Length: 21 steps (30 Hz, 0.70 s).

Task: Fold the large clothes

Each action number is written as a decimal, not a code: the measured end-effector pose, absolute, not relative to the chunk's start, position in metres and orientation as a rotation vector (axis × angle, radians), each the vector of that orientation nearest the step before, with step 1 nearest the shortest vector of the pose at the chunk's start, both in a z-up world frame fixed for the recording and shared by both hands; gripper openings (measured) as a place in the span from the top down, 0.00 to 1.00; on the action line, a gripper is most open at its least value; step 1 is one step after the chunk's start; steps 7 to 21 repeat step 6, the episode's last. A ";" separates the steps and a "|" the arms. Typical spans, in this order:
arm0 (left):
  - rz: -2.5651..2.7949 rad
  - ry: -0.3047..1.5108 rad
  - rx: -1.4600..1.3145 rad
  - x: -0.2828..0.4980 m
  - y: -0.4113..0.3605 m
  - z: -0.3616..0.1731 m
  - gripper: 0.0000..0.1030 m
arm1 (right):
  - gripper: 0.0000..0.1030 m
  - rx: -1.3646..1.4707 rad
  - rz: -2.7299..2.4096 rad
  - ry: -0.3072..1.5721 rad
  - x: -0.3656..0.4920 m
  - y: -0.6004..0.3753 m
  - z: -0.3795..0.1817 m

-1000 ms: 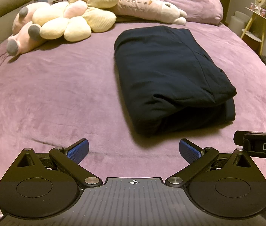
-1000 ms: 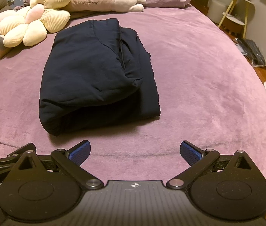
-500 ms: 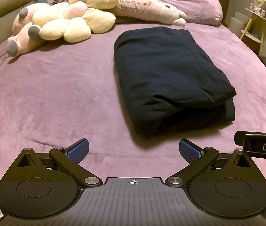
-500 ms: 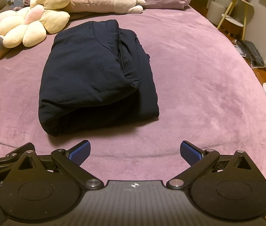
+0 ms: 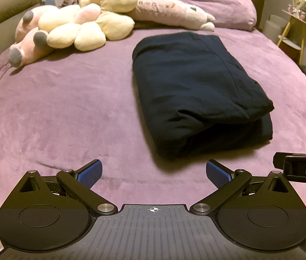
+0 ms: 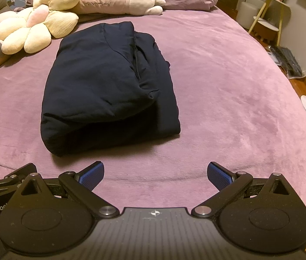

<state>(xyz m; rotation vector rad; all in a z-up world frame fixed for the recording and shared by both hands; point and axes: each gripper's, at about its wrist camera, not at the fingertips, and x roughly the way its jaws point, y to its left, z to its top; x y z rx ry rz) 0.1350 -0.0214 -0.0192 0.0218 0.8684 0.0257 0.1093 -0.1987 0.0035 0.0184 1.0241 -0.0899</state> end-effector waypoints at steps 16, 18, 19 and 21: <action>0.020 0.885 0.016 0.137 -0.019 -0.021 0.00 | 0.02 0.021 -0.096 1.025 0.109 -0.200 0.002; 0.020 0.885 0.016 0.137 -0.019 -0.021 0.00 | 0.02 0.021 -0.096 1.025 0.109 -0.200 0.002; 0.020 0.885 0.016 0.137 -0.019 -0.021 0.00 | 0.02 0.021 -0.096 1.025 0.109 -0.200 0.002; 0.020 0.885 0.016 0.137 -0.019 -0.021 0.00 | 0.02 0.021 -0.096 1.025 0.109 -0.200 0.002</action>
